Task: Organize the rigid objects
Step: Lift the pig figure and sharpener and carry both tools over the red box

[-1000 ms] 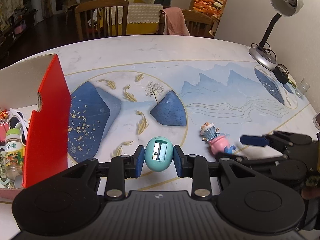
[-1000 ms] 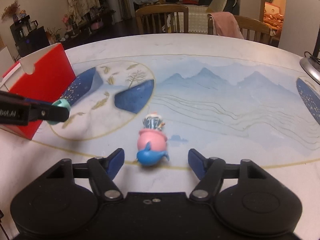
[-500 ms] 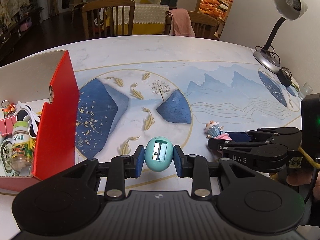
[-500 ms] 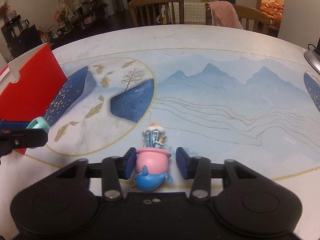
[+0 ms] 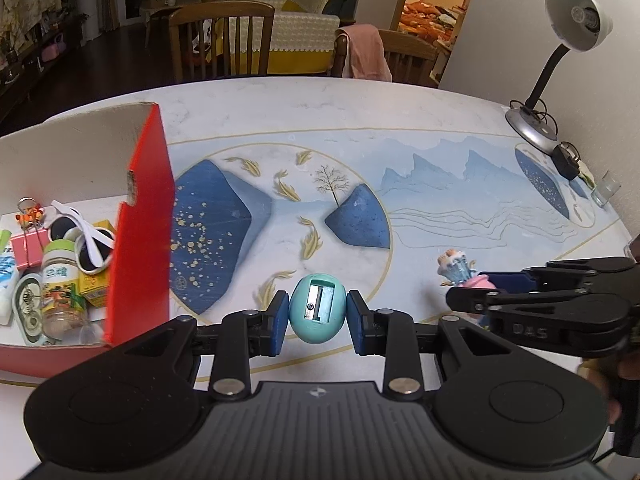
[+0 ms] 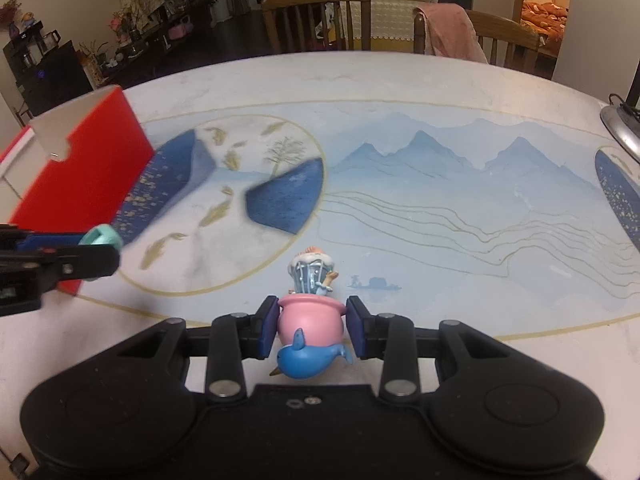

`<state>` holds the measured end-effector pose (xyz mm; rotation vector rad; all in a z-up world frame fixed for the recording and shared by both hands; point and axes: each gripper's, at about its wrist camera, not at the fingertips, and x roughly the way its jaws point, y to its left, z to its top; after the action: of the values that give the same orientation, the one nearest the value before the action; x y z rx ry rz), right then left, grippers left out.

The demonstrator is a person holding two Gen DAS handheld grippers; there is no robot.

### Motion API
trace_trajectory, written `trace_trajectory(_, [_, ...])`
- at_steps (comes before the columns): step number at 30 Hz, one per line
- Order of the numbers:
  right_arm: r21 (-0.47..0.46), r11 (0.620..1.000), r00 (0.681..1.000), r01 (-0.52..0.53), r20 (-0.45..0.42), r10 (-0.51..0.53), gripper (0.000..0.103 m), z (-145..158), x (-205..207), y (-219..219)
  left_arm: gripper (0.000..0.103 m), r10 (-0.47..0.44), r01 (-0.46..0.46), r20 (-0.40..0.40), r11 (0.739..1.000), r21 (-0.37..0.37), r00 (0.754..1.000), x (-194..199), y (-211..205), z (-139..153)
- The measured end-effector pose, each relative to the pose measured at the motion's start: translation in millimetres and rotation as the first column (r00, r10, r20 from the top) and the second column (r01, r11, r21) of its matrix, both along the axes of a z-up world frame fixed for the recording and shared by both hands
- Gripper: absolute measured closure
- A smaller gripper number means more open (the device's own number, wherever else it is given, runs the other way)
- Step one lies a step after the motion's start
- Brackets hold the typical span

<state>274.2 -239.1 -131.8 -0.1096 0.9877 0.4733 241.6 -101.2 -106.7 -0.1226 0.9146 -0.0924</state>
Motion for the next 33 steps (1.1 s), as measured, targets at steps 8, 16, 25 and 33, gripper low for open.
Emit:
trace_trajectory(8, [0.043, 0.998, 0.999, -0.034, 0.034, 0.033, 0.068, 50.0, -25.6, 22.8, 0.073, 0.013, -0.012, 0.036, 1.0, -0.007, 0.999, -13.1, 35.3, 26.2])
trace_trajectory(16, [0.097, 0.99, 0.991, -0.101, 0.097, 0.092, 0.068, 94.7, -51.6, 66.2, 0.073, 0.041, -0.041, 0.078, 0.999, 0.006, 0.996, -34.4, 93.2, 54.7])
trace_trajectory(25, [0.118, 0.978, 0.977, -0.17, 0.149, 0.151, 0.068, 120.5, -70.3, 132.7, 0.073, 0.09, -0.095, 0.116, 0.995, 0.042, 0.989, -54.9, 166.7, 74.8])
trace_trajectory(33, [0.111, 0.971, 0.965, -0.214, 0.176, 0.193, 0.068, 123.2, -78.0, 194.9, 0.072, 0.136, -0.147, 0.124, 0.985, 0.085, 0.983, -59.3, 235.0, 81.2])
